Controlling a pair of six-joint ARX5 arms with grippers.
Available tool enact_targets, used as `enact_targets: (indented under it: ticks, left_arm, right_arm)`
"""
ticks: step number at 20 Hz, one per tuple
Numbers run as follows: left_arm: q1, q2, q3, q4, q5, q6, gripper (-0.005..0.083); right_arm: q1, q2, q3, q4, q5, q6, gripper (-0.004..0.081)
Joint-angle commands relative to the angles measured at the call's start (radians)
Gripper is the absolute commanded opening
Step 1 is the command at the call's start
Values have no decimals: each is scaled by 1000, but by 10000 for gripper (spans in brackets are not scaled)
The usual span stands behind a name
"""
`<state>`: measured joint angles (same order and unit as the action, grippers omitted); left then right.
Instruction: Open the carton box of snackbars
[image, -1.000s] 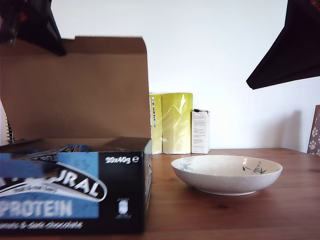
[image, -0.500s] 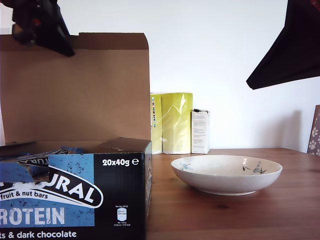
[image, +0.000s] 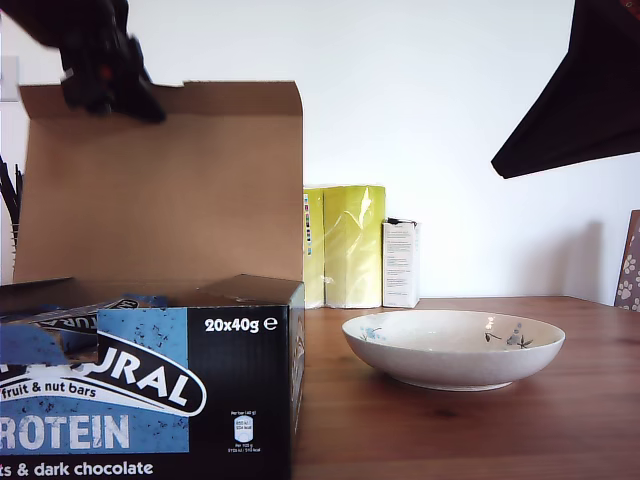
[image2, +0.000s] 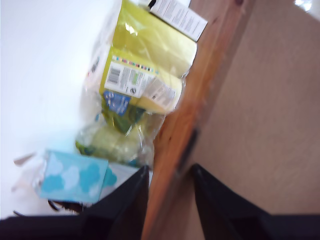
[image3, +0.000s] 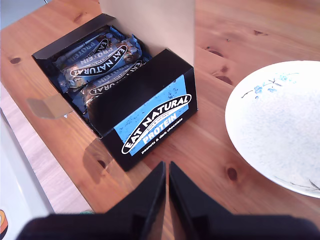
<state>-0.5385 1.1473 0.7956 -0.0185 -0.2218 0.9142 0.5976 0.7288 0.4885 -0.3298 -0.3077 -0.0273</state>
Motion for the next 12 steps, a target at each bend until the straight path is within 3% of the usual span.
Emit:
enact_targets:
  ticks: [1, 12]
  left_arm:
    - [17, 59, -12, 48, 9, -9, 254]
    - [141, 312, -12, 328, 155, -36, 257]
  right_arm:
    - [4, 2, 0, 3, -7, 0, -13]
    - [4, 2, 0, -19, -8, 0, -13]
